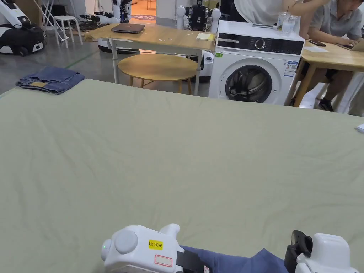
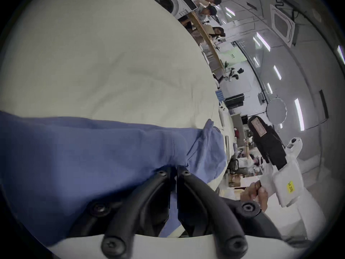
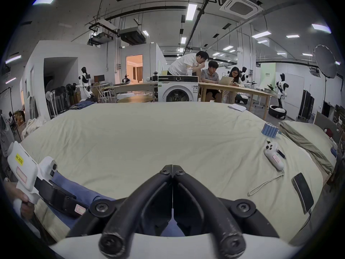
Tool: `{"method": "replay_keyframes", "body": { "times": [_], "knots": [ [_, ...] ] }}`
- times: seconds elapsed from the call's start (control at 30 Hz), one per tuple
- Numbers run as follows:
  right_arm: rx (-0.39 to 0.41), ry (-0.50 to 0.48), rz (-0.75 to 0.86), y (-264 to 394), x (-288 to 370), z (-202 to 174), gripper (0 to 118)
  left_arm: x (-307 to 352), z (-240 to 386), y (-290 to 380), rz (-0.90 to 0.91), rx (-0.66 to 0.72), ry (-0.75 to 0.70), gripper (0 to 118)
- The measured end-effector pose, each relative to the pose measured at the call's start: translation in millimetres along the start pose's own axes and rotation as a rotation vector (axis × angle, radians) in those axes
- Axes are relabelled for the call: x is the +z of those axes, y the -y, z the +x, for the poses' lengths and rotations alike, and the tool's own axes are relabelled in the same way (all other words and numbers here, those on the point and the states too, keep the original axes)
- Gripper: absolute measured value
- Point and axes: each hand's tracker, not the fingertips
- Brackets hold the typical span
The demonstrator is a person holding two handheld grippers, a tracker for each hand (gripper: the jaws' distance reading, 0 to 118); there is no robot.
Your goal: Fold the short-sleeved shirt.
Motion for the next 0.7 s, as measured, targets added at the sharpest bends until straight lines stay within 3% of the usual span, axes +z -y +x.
{"method": "replay_keyframes", "body": {
  "times": [0.07, 0.23, 0.33, 0.43, 0.7],
  "knots": [
    [-0.007, -0.001, -0.005, 1, -1, 2, 0, -5, -6, -1, -0.001, 0.047, 0.047, 2],
    [-0.015, 0.005, -0.01, 1, -1, 3, 0, -13, -2, 2, 0.001, 0.02, 0.041, 1],
    [-0.018, 0.005, -0.012, 2, -1, 2, 0, -21, 2, 1, -0.02, -0.042, -0.067, 0],
    [-0.016, 0.001, -0.012, 2, -1, 1, 0, -20, 5, 2, -0.012, -0.052, -0.059, 0],
    [-0.018, -0.009, 0.01, -6, 3, -4, 0, 43, 23, 0, 0.043, -0.158, -0.09, 0]
  ]
}}
